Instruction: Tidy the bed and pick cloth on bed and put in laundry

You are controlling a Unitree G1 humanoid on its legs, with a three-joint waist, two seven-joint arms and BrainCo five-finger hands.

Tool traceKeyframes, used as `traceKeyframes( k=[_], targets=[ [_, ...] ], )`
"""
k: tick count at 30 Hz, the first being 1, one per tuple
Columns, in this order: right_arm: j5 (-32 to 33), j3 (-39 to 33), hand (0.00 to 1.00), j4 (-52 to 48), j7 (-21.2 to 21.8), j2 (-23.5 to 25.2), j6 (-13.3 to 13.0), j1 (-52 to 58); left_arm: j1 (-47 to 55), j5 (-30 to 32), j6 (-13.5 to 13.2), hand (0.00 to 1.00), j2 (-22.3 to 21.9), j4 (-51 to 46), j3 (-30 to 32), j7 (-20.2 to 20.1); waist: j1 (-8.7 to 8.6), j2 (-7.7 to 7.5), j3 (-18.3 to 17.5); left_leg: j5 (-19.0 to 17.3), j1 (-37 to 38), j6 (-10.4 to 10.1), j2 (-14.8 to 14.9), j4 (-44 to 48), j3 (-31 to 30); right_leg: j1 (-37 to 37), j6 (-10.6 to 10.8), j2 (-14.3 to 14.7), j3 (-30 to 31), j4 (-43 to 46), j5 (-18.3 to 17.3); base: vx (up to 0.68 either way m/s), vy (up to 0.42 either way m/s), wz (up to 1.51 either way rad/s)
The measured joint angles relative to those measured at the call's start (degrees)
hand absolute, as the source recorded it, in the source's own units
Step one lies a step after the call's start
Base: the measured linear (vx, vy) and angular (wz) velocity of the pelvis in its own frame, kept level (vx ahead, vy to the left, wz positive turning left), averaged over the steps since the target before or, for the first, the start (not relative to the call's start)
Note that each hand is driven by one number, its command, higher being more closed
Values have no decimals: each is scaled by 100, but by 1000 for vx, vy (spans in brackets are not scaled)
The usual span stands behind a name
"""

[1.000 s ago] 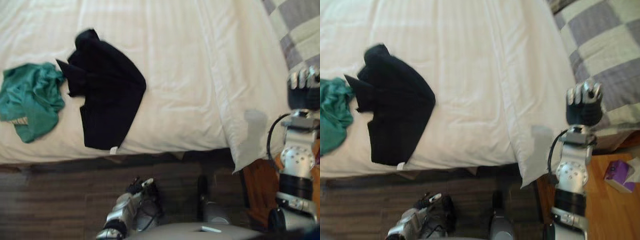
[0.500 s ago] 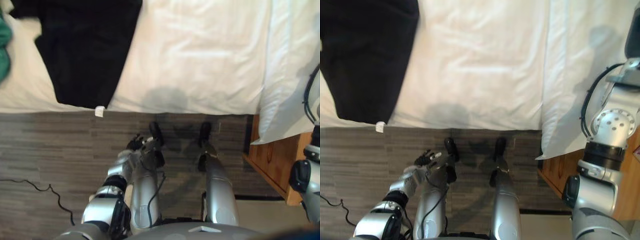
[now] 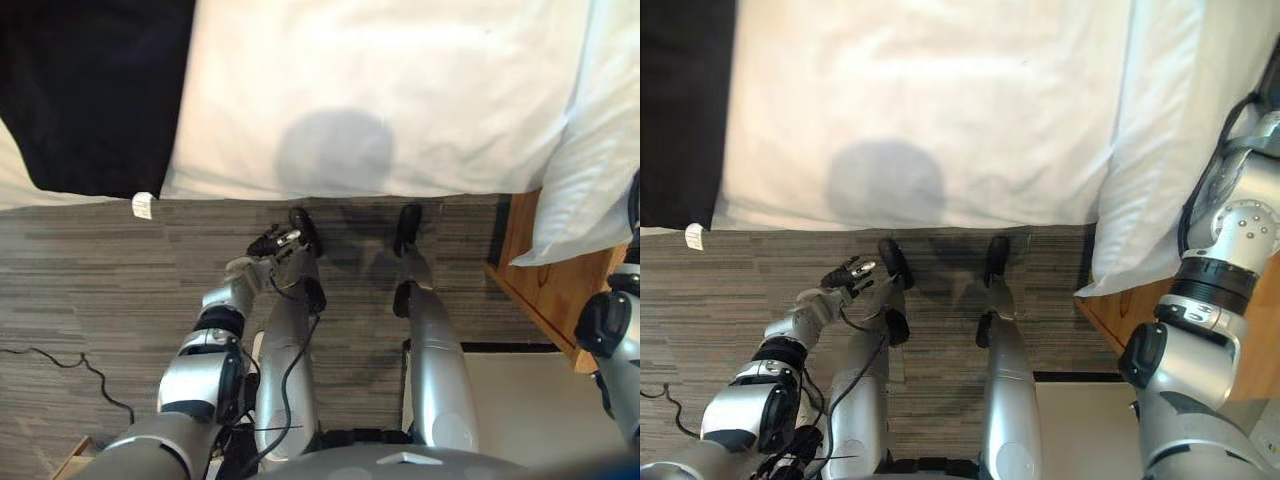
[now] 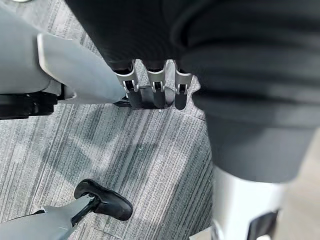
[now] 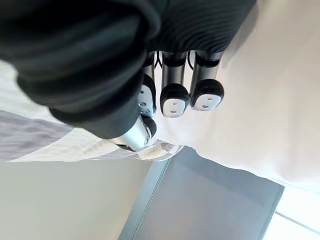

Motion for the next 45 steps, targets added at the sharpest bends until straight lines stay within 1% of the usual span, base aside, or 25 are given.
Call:
traceKeyframes(
  k=[4, 6, 9, 11, 13, 15, 16, 17, 18, 21, 22, 24, 25, 26, 28, 29, 30, 31, 33, 34, 36, 39, 40, 43, 45],
  targets=[
    [-16, 61, 100, 415, 419, 510, 163, 81, 29, -12, -31, 0, 14, 20, 172, 19, -102, -281, -89, -25, 195, -34, 77, 20, 166, 155, -34, 83, 126, -150, 117, 3, -45, -21],
    [-126, 115, 100, 456, 579, 717, 218, 284, 30, -135, -46, 0, -34, 10, 211, 52, -176, -317, -111, -82, 277, -67, 129, 112, 181, 268, -50, 118, 138, -178, 128, 2, -57, -16],
    [-391, 175, 100, 461, 847, 1117, 257, 819, 78, -175, -146, 0, -106, 9, 425, 90, -196, -494, -220, -205, 359, -85, 218, 304, 331, 318, -71, 202, 304, -178, 142, 1, -64, -27],
    [-603, 220, 100, 472, 930, 1321, 251, 1112, 154, -290, -185, 0, -188, -6, 444, 208, -241, -505, -227, -285, 437, -93, 276, 435, 361, 418, -84, 236, 349, -177, 135, 1, -57, -25],
    [-913, 323, 100, 795, 891, 1446, 222, 1451, 244, -405, -247, 0, -293, -10, 448, 304, -249, -532, -243, -357, 557, -100, 331, 519, 464, 500, -100, 268, 439, -171, 125, 0, -46, -25],
    [-1402, 556, 100, 1876, 548, 1560, 197, 2046, 319, -534, -318, 0, -509, -19, 542, 348, -195, -476, -253, -411, 633, -126, 366, 599, 507, 515, -133, 288, 507, -113, 99, 8, -57, -23],
    [-1491, 614, 100, 2095, 467, 1666, 206, 2212, 333, -581, -323, 0, -569, -18, 613, 396, -187, -448, -249, -422, 643, -127, 375, 614, 518, 515, -134, 296, 522, -104, 99, 13, -61, -20],
    [-1721, 726, 100, 2362, 371, 1932, 211, 2516, 387, -623, -378, 0, -647, -17, 633, 465, -186, -402, -254, -436, 683, -120, 395, 631, 573, 518, -133, 306, 566, -76, 100, 20, -57, -21],
    [-1955, 826, 100, 2493, 329, 2162, 232, 2819, 441, -623, -386, 0, -689, -12, 638, 532, -190, -356, -249, -485, 765, -116, 441, 699, 619, 584, -131, 321, 596, -49, 101, 26, -56, -22],
    [-2392, 905, 100, 2513, 280, 2226, 222, 3322, 587, -635, -437, 0, -814, -13, 674, 630, -194, -226, -315, -714, 1019, -110, 563, 1015, 609, 937, -99, 367, 595, -5, 55, 23, -43, -13],
    [-2513, 902, 0, 2490, 273, 2195, 186, 3354, 608, -657, -445, 0, -840, -12, 676, 653, -198, -209, -324, -753, 1080, -101, 576, 1060, 599, 1017, -91, 368, 589, 13, 27, 0, 0, 0],
    [-3142, 884, 0, 2331, 160, 2125, 0, 3421, 717, -664, -446, 0, -916, -8, 777, 678, -187, -166, -399, -889, 1261, -113, 589, 1128, 575, 1237, -81, 346, 572, 45, -55, -4, -14, 4],
    [-3779, 883, 0, 2299, -102, 2136, -121, 3425, 838, -659, -458, 0, -933, -10, 869, 677, -180, -176, -510, -907, 1352, -92, 573, 1099, 576, 1308, -87, 312, 567, 41, -96, 4, -29, 4],
    [-4583, 885, 0, 2303, -385, 2139, -185, 3433, 953, -652, -485, 0, -948, -8, 864, 678, -174, -157, -577, -909, 1431, -89, 545, 1074, 570, 1401, -78, 281, 540, 25, -111, 16, -32, 7],
    [-6756, 967, 0, 2312, -1242, 2183, -293, 3581, 1205, -577, -523, 0, -1042, 5, 831, 675, -108, -95, -722, -916, 1634, -77, 488, 1004, 524, 1636, -69, 207, 402, -9, -148, 38, -23, 19],
    [-7648, 1066, 0, 2321, -1629, 2223, -290, 3800, 1368, -542, -570, 0, -1103, 15, 756, 676, -19, -41, -837, -922, 1770, -83, 458, 951, 451, 1840, -71, 184, 297, -82, -166, 51, -16, 28],
    [-7914, 1117, 0, 2326, -1738, 2252, -251, 3910, 1466, -540, -618, 0, -1128, 14, 674, 678, 1, -27, -924, -920, 1823, -86, 438, 921, 441, 1925, -91, 164, 239, -117, -184, 64, -18, 37],
    [-8347, 1234, 0, 2330, -1846, 2377, -89, 4156, 1733, -526, -783, 0, -1197, 15, 502, 678, 66, -24, -1223, -926, 1907, -101, 404, 868, 362, 2074, -82, 124, 88, -156, -254, 79, -13, 30],
    [-8750, 1423, 0, 2366, -1863, 2532, 17, 4424, 2058, -351, -944, 0, -1238, 36, 243, 681, 89, -29, -1509, -907, 2109, -136, 322, 729, 283, 2329, -85, 53, -61, -194, -331, 115, 6, 35],
    [-8976, 1465, 0, 2413, -1861, 2680, 76, 4560, 2235, -301, -1028, 0, -1281, 40, 71, 678, 155, -56, -1660, -907, 2290, -146, 263, 620, 277, 2489, -86, 20, -91, -212, -377, 107, 20, 27],
    [-9240, 1595, 0, 2520, -1801, 2886, 183, 4739, 2465, -134, -1166, 0, -1317, 98, -174, 674, 155, -51, -1914, -898, 2498, -159, 152, 443, 208, 2725, -37, -51, -206, -295, -431, 105, 17, 25],
    [-9239, 1718, 0, 2765, -1590, 3137, 293, 5008, 2708, -90, -1357, 0, -1386, 212, -495, 634, 151, -56, -2161, -816, 2903, -184, -53, 54, 148, 3089, 79, -165, -328, -395, -479, 121, 24, 26],
    [-9260, 1789, 0, 2849, -1560, 3192, 333, 5097, 2803, -71, -1431, 0, -1413, 245, -552, 616, 155, -55, -2222, -744, 3075, -147, -116, -72, 139, 3209, 106, -193, -339, -406, -497, 140, 28, 9],
    [-9591, 1917, 0, 3000, -1574, 3229, 335, 5243, 3201, 145, -1604, 0, -1446, 404, -818, 505, 140, -23, -2437, -633, 3814, -172, -345, -597, 116, 3789, 235, -281, -399, -521, -580, 143, 40, 6],
    [-9821, 2012, 0, 3062, -1581, 3226, 327, 5292, 3335, 161, -1629, 0, -1467, 468, -957, 507, 143, 8, -2497, -621, 4121, -176, -430, -753, 103, 4034, 281, -291, -447, -522, -619, 95, 45, 9]
  ],
)
